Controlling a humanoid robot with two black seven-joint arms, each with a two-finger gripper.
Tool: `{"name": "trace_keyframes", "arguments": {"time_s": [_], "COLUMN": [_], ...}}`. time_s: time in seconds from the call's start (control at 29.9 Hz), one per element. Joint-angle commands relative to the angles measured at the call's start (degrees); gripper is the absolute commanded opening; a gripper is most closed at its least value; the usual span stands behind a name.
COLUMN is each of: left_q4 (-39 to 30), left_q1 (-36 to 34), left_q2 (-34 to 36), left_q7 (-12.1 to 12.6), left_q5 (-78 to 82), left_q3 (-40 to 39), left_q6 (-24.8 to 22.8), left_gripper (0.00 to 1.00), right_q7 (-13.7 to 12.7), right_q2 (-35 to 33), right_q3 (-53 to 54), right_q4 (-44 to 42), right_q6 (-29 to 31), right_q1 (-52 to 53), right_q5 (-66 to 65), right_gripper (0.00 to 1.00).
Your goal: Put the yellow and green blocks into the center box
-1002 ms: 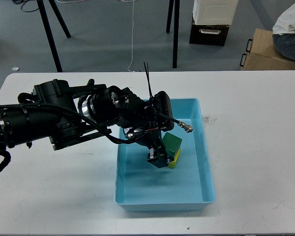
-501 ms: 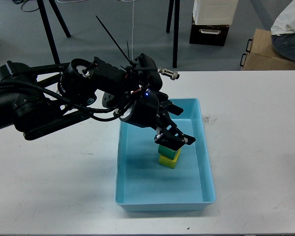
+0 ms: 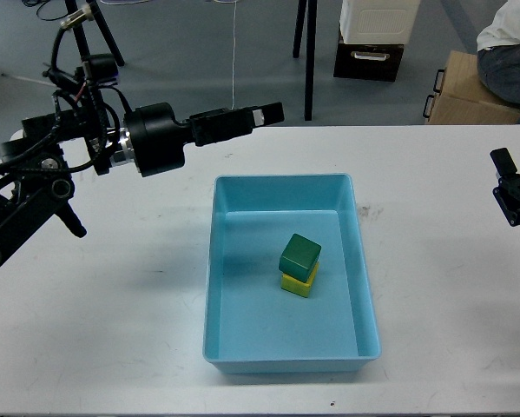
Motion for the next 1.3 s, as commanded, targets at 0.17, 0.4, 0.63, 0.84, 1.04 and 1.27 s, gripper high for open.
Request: {"name": "trace_keyframes", "arguments": {"time_s": [0.17, 0.4, 0.63, 0.84, 1.04, 1.27], "left_q4": [-3.52, -11.51, -14.96, -15.05, -14.87, -14.61], "left_q1": [13.05, 23.77, 32.31, 38.72, 41.2, 40.84], "left_q2": [-2.28, -4.39, -16.16, -19.95, -19.78, -19.43], "left_q7": [1.71, 1.98, 1.89, 2.51, 2.95, 2.86], "left_q5": [-34.67, -57.3, -60.29, -68.11, -74.53, -75.59], "left_q3": [-1.38, -1.12, -4.46, -3.32, -3.14, -3.23], "left_q6": [19.46, 17.97, 15.25, 9.88, 6.99, 4.52], "left_gripper": [1.0, 1.0, 1.0, 1.0, 1.0, 1.0], "right_q7": [-10.56, -11.09, -14.95, -15.49, -15.31, -14.87], "right_q2": [2.23, 3.11, 9.88, 13.92, 14.36, 14.36], "right_q3": [1.88, 2.14, 2.32, 2.93, 3.11, 2.85], "right_q4": [0.0, -0.09, -0.53, -0.18, -0.18, -0.36], "right_q6": [4.35, 7.15, 10.59, 13.14, 13.4, 16.03], "right_q1": [1.21, -3.35, -9.5, -13.2, -14.35, -14.79], "right_q5": [34.38, 50.12, 55.58, 61.82, 62.36, 62.09], "right_gripper": [0.99, 0.99, 0.99, 0.99, 0.99, 0.99]}}
